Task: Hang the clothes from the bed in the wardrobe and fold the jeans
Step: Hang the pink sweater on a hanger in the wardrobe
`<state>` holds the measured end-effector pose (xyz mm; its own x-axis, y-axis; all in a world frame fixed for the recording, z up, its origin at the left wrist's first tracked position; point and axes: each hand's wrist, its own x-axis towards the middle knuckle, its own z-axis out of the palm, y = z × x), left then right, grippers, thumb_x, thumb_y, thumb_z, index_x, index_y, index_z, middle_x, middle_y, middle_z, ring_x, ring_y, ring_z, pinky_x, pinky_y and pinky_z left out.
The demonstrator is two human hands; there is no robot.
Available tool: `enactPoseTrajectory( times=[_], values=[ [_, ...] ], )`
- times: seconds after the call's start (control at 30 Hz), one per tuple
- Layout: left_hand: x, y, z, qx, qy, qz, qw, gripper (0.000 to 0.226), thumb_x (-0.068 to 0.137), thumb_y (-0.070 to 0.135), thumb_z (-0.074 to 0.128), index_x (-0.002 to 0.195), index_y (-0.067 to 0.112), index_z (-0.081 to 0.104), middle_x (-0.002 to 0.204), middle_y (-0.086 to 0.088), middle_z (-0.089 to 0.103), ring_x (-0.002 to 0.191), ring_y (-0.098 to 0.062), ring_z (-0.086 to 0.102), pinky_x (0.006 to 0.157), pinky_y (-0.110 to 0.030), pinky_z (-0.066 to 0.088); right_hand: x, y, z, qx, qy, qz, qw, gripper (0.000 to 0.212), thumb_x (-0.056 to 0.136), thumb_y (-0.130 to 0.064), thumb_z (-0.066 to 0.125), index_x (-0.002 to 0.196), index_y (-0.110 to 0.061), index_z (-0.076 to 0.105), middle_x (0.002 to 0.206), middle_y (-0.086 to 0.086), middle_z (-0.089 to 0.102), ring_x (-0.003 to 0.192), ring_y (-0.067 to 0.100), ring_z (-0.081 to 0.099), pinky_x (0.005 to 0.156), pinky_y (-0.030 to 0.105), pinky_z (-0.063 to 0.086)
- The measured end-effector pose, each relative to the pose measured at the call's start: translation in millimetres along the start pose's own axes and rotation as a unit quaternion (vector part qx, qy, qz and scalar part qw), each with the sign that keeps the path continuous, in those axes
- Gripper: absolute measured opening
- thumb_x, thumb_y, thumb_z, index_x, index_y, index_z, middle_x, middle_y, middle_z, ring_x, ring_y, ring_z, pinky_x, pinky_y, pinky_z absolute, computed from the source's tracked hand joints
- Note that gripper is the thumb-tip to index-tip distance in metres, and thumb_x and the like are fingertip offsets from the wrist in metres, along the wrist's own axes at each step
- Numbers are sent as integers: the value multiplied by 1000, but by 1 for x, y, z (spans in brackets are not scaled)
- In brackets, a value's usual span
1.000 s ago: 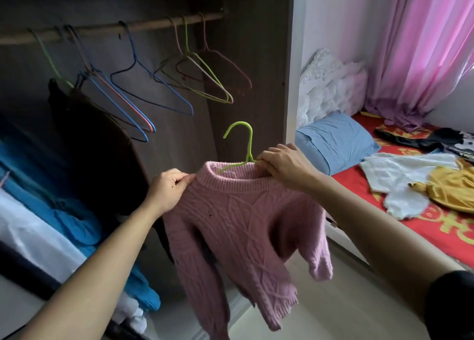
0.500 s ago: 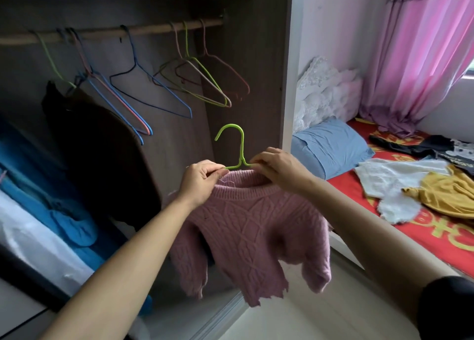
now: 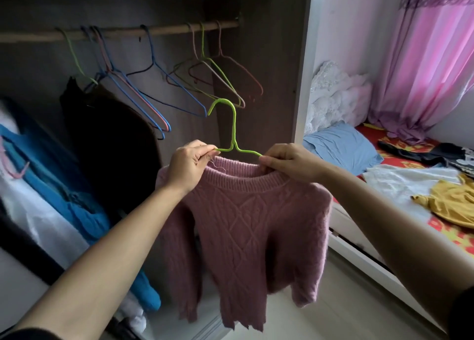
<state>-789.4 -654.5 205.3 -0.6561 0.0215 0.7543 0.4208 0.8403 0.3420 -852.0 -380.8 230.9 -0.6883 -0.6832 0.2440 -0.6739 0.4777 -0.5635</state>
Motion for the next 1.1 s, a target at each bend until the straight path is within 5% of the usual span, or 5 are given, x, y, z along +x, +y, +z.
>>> enactPoseTrajectory(
  times=[0.2, 0.5, 0.73, 1.0, 1.1],
  values=[
    [-17, -29, -20, -44, -18, -21, 999, 19, 90, 19, 70, 102, 7, 77, 90, 1, 71, 76, -8, 66, 73, -29, 53, 15, -29, 19, 104, -20, 7, 994, 27, 98, -41, 60, 81, -28, 76, 89, -14, 72, 86, 1, 67, 82, 18, 49],
    [8, -50, -8, -38, -89, 14, 995, 21, 92, 26, 68, 102, 11, 77, 91, -1, 73, 84, -20, 69, 75, -41, 54, 20, -33, 20, 50, 49, 72, 995, 27, 96, -42, 62, 77, -28, 75, 83, -16, 72, 79, -2, 65, 73, 11, 47],
    [96, -30, 41, -48, -124, 59, 989, 14, 88, 15, 71, 97, 7, 77, 94, -9, 72, 88, -22, 67, 81, -29, 51, 12, 19, -13, 5, 135, 143, 981, 30, 95, -41, 62, 70, -30, 75, 75, -16, 72, 75, -3, 65, 66, 9, 43],
    [234, -51, 105, 169, -74, 62, 981, 36, 96, 20, 53, 130, 9, 58, 128, -13, 59, 119, -31, 54, 99, -44, 46, 63, 92, -45, 18, 174, 173, 969, 35, 95, -42, 59, 71, -26, 78, 76, -2, 73, 77, 11, 64, 72, 26, 47],
    [277, -56, 126, 253, -110, 26, 961, 48, 99, 22, 51, 145, 13, 41, 147, -11, 43, 135, -30, 40, 106, -46, 42, 91, 105, -54, 21, 181, 157, 971, 36, 96, -41, 58, 68, -28, 76, 72, -2, 70, 71, 7, 60, 65, 16, 42]
  ],
)
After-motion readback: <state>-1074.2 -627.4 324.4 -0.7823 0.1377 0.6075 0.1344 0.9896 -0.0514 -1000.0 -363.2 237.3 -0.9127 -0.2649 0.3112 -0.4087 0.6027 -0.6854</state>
